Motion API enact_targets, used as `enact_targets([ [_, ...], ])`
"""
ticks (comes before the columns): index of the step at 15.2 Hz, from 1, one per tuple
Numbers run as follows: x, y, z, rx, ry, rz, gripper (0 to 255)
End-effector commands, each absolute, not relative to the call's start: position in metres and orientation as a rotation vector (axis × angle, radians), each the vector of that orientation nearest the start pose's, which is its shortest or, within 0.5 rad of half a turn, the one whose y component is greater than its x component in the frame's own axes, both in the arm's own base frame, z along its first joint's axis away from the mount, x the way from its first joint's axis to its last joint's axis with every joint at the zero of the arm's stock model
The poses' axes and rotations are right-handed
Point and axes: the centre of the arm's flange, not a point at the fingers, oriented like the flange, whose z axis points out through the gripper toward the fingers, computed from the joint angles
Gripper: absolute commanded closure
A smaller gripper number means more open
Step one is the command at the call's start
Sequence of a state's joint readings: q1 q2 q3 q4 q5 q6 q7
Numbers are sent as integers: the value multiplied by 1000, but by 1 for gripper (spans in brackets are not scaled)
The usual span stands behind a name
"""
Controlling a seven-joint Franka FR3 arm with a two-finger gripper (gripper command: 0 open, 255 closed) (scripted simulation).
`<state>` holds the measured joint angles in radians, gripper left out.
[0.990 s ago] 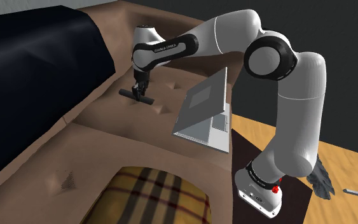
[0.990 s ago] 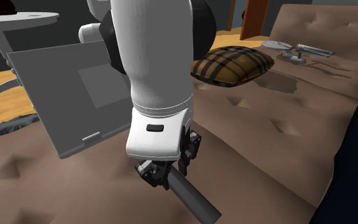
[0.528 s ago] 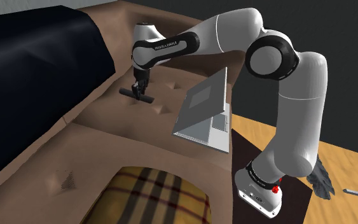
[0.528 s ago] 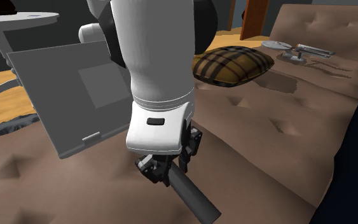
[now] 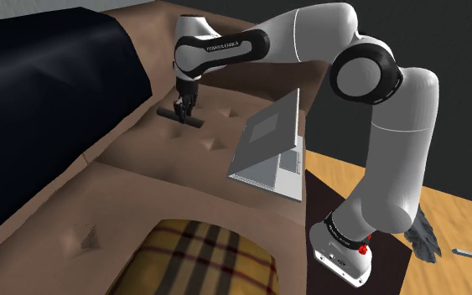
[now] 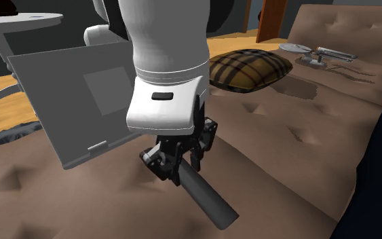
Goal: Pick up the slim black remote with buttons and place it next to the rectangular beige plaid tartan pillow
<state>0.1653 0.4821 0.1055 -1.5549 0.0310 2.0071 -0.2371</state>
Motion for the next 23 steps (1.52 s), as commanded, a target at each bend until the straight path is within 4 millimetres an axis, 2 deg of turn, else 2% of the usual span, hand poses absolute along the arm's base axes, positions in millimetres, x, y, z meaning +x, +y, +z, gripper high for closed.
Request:
enact_targets([
  [1,661,176,378,-2976,-733,44,255],
  [23,661,176,494,-2976,-733,44,255],
])
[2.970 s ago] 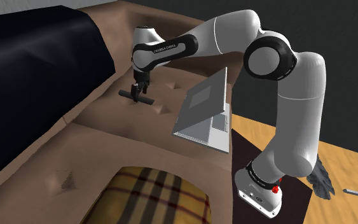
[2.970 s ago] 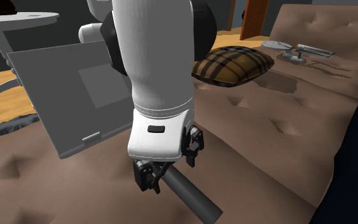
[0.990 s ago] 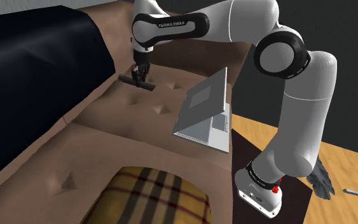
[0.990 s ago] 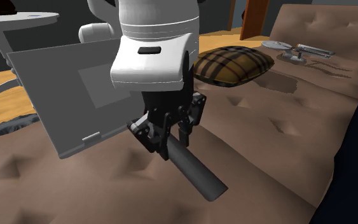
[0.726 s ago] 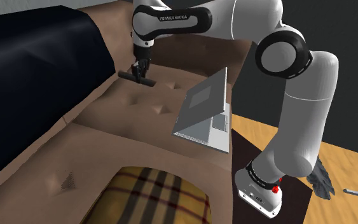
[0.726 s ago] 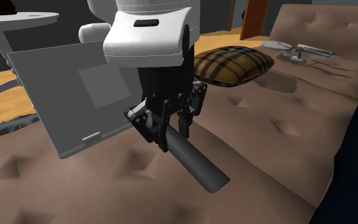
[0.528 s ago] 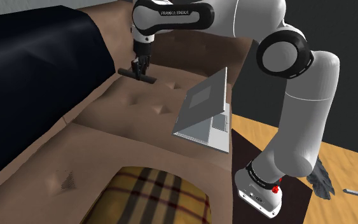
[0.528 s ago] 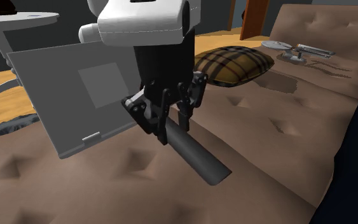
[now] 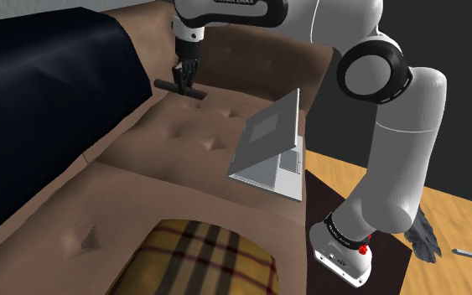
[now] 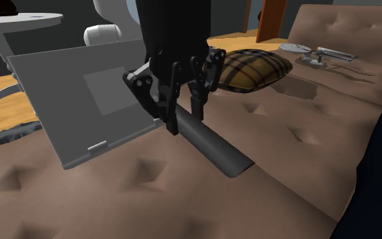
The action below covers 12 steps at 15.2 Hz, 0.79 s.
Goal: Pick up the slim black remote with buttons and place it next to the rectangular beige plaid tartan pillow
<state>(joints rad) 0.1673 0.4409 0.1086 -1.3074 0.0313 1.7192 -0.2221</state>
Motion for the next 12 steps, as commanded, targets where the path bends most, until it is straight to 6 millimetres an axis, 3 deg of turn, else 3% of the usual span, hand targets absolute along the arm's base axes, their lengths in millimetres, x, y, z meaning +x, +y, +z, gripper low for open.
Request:
enact_targets([
  [1,661,176,499,-2976,-733,44,255],
  [6,661,176,522,-2976,-733,44,255],
  [12,618,242,522,-2976,-733,44,255],
])
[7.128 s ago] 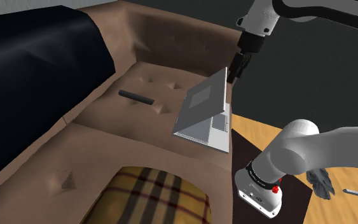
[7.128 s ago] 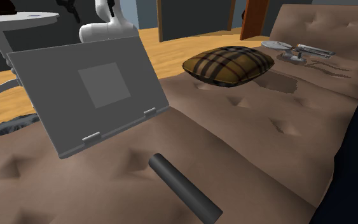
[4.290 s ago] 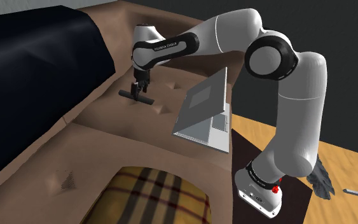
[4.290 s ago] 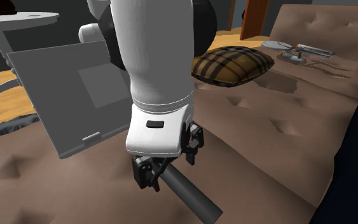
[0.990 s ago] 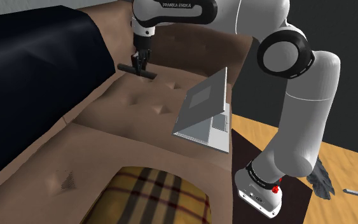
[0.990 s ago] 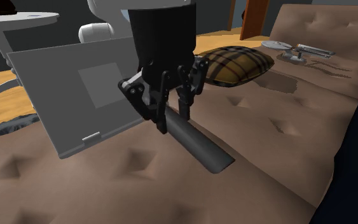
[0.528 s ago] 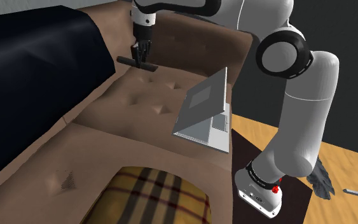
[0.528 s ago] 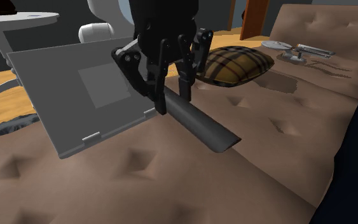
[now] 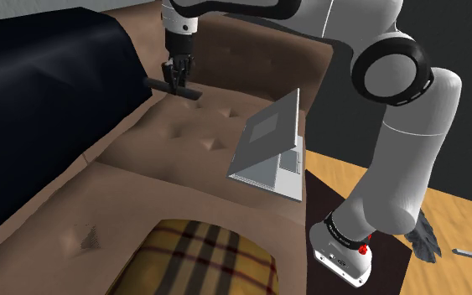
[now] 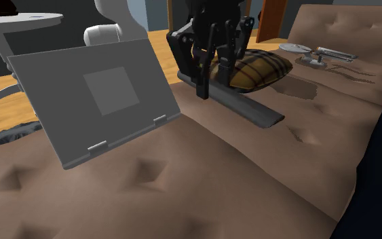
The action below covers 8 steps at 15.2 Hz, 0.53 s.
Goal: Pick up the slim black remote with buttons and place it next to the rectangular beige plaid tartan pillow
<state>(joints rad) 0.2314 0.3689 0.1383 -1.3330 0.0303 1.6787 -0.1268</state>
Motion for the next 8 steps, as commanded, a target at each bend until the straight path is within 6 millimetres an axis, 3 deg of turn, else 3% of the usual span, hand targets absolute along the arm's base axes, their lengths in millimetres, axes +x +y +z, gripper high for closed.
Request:
enact_targets([
  [1,610,253,522,-2976,-733,44,255],
  [8,559,330,522,-2976,-733,44,255],
])
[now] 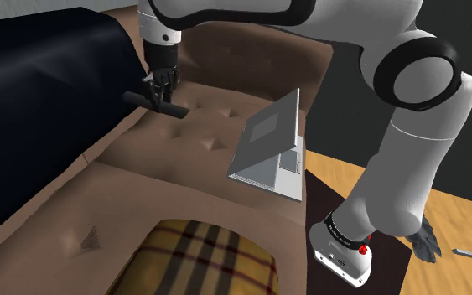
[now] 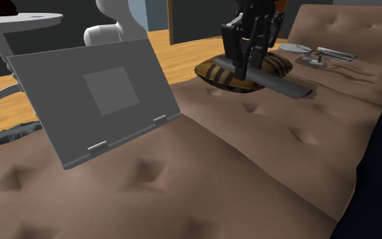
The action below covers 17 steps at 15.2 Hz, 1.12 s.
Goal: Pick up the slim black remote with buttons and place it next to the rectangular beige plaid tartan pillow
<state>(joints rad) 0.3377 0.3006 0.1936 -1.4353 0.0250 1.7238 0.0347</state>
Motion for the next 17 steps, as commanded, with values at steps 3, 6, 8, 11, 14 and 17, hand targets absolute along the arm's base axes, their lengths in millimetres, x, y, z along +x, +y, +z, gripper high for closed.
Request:
enact_targets([
  [3,538,363,522,-2976,-733,44,255],
  [6,516,396,522,-2976,-733,44,255],
  [8,501,418,522,-2976,-733,44,255],
  [11,479,451,522,-2976,-733,44,255],
  [14,457,484,522,-2976,-733,44,255],
  [17,436,517,522,-2976,-733,44,255],
])
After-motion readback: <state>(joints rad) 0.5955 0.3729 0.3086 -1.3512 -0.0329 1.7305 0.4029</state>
